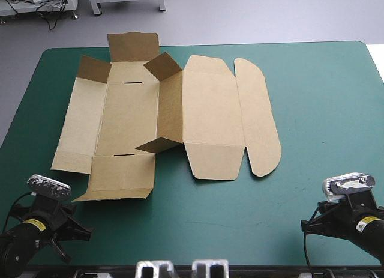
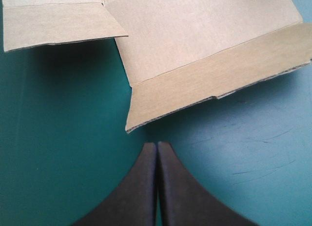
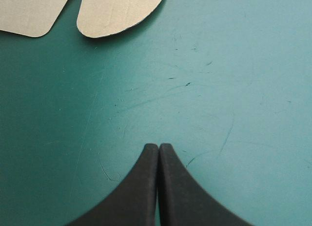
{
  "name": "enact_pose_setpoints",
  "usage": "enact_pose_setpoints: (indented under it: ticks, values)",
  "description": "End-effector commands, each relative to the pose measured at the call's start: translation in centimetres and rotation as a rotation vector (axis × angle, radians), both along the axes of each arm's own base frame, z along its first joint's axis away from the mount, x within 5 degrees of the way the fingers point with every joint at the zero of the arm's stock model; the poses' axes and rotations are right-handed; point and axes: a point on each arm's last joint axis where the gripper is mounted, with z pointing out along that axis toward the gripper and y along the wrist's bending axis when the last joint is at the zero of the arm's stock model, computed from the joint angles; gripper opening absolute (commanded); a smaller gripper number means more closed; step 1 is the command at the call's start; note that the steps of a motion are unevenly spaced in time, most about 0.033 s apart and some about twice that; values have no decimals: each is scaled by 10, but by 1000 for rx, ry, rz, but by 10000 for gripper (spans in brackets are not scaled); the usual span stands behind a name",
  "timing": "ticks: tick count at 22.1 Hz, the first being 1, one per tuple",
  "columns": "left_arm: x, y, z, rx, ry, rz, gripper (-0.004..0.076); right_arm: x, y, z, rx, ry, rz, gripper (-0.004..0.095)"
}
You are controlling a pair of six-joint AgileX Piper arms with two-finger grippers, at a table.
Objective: Fold the box
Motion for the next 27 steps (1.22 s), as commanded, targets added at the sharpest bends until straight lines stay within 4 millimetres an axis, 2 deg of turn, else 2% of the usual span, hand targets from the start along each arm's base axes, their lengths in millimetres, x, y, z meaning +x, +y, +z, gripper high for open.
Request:
enact_pose_setpoints:
  ticks: [1,8,11,14,17,18,21,23,24,27]
  values:
    - [5,-1,12,-19,-73,6,-10,5,0,10,5,-66,-1,-20]
    - [4,-2,12,-49,-57,18,-9,5,0,10,5,-66,-1,-20]
    - [1,-11,11,-146,-23,-17,-9,5,0,10,5,-66,-1,-20]
    - [0,-24,18,-254,-48,-123,-9,5,0,10,5,-66,-1,-20]
    - [4,-33,33,-348,-153,-180,-9,5,0,10,6,-66,-2,-20]
    - [9,-33,39,-371,-197,-159,-9,5,0,10,6,-66,-2,-20]
    - [26,-29,39,-348,-210,-127,-9,5,0,10,4,-66,-1,-20]
    - [48,-25,29,-301,-147,-104,-9,5,0,10,4,-66,-1,-20]
    - [67,-23,23,-269,-108,-96,-8,5,0,10,2,-67,2,-20]
    - [112,-25,31,-242,-25,-156,-5,5,0,11,-15,-72,20,-20]
